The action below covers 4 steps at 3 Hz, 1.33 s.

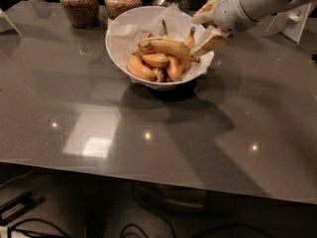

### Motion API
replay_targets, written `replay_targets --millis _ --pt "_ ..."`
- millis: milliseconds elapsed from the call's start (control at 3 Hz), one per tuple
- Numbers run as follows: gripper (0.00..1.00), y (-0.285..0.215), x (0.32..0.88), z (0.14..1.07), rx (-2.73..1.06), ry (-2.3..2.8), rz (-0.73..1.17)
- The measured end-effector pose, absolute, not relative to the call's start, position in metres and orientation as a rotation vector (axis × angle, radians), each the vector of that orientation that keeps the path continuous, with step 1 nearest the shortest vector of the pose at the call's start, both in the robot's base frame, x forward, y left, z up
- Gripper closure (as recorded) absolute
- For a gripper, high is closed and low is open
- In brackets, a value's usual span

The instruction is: Pick banana from white bowl

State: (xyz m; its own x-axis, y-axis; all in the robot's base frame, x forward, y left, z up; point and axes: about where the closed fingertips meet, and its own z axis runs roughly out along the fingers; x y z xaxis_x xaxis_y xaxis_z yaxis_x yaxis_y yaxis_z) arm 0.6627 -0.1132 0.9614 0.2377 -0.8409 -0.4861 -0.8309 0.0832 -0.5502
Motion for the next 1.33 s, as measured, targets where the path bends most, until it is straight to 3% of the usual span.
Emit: replay_targets --millis 1333 --pt "0.42 -0.074 0.697 0.924 -1.797 1.523 0.068"
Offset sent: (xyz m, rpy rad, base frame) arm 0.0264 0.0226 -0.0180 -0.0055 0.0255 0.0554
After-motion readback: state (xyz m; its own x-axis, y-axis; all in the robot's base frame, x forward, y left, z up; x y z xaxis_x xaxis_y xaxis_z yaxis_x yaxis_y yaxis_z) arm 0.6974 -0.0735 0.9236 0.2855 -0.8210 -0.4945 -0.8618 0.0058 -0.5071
